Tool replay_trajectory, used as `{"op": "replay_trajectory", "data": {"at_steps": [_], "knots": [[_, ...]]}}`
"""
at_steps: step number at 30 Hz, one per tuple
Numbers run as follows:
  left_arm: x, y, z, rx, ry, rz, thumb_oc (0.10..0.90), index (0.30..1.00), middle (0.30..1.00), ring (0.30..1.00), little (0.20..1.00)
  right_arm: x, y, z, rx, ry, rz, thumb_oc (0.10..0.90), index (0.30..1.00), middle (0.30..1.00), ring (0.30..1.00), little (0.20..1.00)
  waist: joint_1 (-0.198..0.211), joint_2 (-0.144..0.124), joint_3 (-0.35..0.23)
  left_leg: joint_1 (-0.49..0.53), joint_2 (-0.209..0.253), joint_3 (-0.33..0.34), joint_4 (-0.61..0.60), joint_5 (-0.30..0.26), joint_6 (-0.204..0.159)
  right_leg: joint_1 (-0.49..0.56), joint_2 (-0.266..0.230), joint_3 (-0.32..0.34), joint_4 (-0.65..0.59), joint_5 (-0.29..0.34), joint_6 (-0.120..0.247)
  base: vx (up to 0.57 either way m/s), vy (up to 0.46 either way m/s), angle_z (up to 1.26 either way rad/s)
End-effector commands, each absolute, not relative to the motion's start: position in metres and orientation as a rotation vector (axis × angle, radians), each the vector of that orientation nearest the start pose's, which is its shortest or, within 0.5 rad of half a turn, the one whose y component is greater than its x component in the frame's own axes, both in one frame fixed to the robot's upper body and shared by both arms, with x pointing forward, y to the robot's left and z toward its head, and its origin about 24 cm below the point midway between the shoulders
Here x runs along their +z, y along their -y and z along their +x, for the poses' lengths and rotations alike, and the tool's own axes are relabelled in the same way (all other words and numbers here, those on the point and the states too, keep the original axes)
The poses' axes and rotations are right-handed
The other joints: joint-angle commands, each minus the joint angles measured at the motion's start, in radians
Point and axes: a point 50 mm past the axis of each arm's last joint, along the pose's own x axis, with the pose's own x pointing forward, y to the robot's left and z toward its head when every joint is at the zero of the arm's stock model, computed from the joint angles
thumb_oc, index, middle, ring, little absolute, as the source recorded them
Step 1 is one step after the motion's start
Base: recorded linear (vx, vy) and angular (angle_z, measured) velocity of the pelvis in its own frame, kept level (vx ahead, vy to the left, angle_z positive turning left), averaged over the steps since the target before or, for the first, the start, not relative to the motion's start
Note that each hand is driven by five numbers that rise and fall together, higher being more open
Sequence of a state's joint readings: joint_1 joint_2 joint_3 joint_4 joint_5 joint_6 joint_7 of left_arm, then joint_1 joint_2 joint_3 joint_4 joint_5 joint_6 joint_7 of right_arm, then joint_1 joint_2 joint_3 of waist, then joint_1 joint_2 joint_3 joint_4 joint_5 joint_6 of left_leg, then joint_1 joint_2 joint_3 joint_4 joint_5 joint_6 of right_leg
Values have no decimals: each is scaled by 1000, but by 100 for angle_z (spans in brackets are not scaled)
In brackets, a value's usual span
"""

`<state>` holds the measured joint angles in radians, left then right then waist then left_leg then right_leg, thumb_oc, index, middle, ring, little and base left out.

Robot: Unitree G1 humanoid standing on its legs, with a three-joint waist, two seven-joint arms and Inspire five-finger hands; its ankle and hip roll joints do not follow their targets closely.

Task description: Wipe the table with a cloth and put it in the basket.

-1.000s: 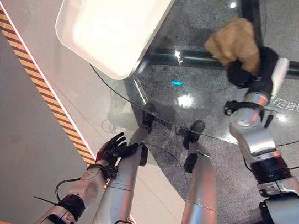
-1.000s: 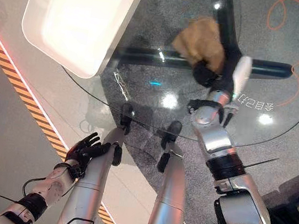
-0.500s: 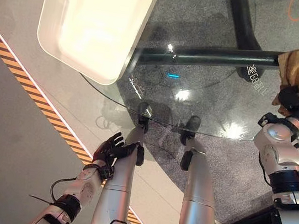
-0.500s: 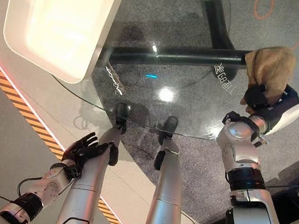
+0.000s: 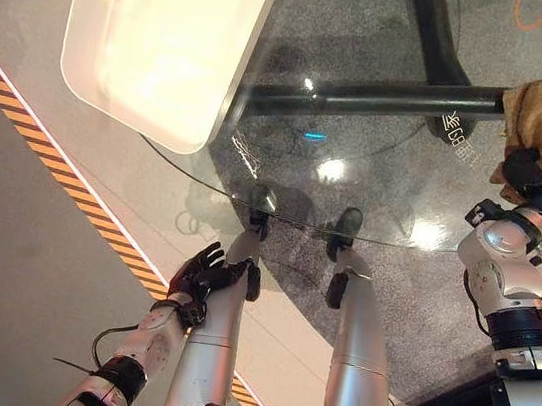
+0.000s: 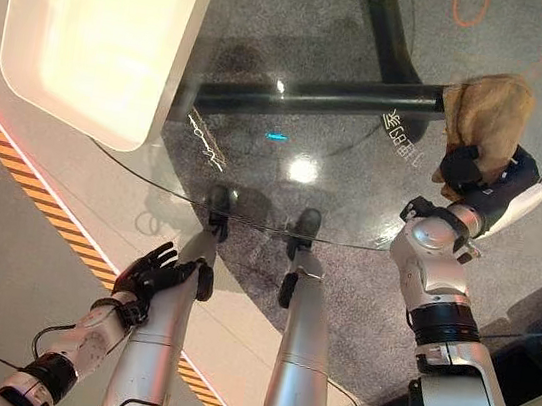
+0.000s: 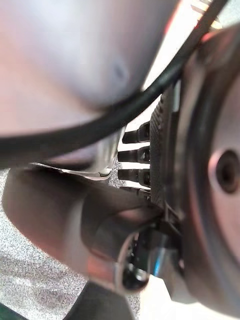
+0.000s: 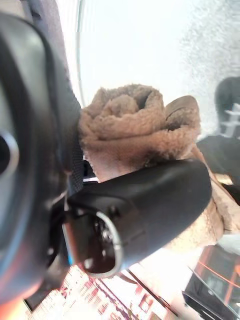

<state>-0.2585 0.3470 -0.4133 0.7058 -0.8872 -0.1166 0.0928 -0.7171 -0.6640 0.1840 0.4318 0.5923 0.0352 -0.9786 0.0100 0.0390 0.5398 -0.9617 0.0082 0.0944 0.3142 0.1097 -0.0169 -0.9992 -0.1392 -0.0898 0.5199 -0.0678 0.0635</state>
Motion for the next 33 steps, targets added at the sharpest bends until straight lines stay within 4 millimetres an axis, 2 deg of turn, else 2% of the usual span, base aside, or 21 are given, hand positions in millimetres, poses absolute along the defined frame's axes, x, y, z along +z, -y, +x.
{"op": "replay_trajectory", "data": {"at_steps": [1,5,7,10,19,29,32,33], "knots": [[-83,-181,224,104,-600,-346,800,900,900,900,900,256,274,331,-874,551,-124,100,300,300,300,200,3,33,-20,20,-51,3,142,-208,0,23,55,-57,-132,85,20,0,0,0],[-80,-179,229,96,-590,-350,800,900,900,900,900,259,259,338,-787,541,-195,100,300,300,300,200,6,33,-20,8,-54,4,139,-196,1,12,53,-60,-134,91,17,-6,14,5],[-82,-177,228,94,-597,-349,800,900,900,900,900,254,246,342,-718,514,-266,100,300,300,300,200,10,34,-20,17,-53,4,143,-206,1,18,53,-62,-125,81,18,9,9,10],[-82,-177,228,92,-599,-347,800,900,900,900,900,251,237,346,-665,496,-297,100,300,300,300,200,13,35,-20,16,-53,6,142,-204,2,17,51,-66,-123,79,17,-3,3,3],[-84,-173,228,76,-594,-341,800,900,900,900,900,228,194,356,-399,399,-425,100,300,300,300,200,23,35,-20,10,-54,11,140,-199,1,11,46,-74,-119,76,17,0,0,0],[-85,-171,227,68,-594,-331,800,900,900,900,900,208,159,354,-193,360,-467,100,300,300,300,200,28,35,-20,5,-56,12,137,-194,0,7,39,-80,-118,76,19,1,2,2],[-85,-171,226,64,-592,-326,800,900,900,900,900,206,137,348,-42,386,-474,100,300,300,300,200,28,31,-20,7,-57,13,135,-191,-1,9,39,-82,-121,76,20,0,0,0],[-85,-171,226,64,-592,-326,800,900,900,900,900,206,135,347,-30,389,-474,100,300,300,300,200,28,31,-20,8,-57,13,134,-191,-1,9,39,-82,-122,76,20,0,0,0]]}}
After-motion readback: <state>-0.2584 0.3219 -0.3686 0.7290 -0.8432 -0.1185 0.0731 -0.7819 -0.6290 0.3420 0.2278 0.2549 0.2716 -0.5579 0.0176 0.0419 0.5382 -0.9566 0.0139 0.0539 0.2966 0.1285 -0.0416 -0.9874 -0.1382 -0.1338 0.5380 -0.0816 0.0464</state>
